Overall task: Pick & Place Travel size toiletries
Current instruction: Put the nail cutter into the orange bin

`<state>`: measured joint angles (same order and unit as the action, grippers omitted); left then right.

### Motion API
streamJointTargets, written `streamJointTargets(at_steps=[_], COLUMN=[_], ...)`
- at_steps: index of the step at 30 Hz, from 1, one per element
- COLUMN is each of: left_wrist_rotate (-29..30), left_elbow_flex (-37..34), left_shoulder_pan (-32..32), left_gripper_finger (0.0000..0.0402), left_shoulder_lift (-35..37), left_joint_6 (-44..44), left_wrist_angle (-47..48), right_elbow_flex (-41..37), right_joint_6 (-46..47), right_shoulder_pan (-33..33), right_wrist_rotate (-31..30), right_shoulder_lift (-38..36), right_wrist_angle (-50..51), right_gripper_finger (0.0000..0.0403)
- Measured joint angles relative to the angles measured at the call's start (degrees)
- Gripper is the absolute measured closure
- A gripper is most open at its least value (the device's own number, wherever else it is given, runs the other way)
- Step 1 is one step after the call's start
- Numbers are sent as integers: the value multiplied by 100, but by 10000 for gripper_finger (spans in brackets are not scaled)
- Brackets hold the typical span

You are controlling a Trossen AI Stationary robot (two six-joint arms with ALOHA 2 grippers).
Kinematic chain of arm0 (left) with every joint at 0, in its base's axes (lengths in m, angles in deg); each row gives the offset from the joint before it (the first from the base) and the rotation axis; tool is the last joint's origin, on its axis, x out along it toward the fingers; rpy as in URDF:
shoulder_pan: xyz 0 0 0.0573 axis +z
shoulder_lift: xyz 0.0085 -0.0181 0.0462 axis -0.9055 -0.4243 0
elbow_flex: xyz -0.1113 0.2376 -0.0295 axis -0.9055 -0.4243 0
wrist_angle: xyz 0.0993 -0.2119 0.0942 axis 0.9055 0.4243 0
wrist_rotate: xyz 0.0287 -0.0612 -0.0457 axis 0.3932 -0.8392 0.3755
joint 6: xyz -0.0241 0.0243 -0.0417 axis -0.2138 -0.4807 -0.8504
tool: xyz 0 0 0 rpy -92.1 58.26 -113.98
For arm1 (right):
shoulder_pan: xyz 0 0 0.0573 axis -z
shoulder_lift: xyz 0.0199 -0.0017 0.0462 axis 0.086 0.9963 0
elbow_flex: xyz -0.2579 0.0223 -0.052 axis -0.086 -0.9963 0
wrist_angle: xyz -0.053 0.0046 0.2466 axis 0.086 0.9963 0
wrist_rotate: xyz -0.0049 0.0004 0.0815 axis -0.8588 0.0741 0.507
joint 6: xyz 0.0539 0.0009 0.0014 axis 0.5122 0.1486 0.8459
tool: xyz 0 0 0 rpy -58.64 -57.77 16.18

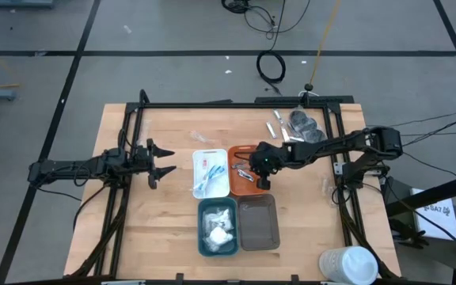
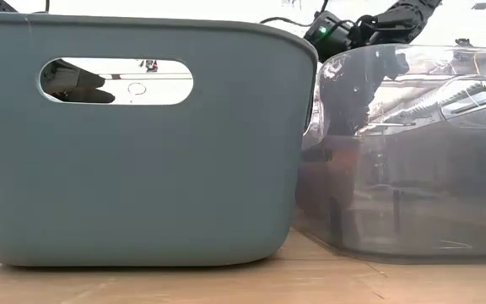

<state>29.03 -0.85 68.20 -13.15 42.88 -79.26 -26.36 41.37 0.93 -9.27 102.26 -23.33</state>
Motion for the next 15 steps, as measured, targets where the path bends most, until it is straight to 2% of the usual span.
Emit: streamJointTargets(at_steps=[15], left_wrist_rotate=[2], left_elbow_flex=[0], left_shoulder_pan=[0], left_gripper_finger=[128], left_shoulder_lift=[-1], left_joint_6=[-1], left_wrist_angle=[-1], right_elbow_flex=[2], right_joint_6=[107], right_shoulder_pan=[0], right_wrist_rotate=[0], right_shoulder_lift=[-57], right_wrist_angle=[-58], right_gripper_finger=[343])
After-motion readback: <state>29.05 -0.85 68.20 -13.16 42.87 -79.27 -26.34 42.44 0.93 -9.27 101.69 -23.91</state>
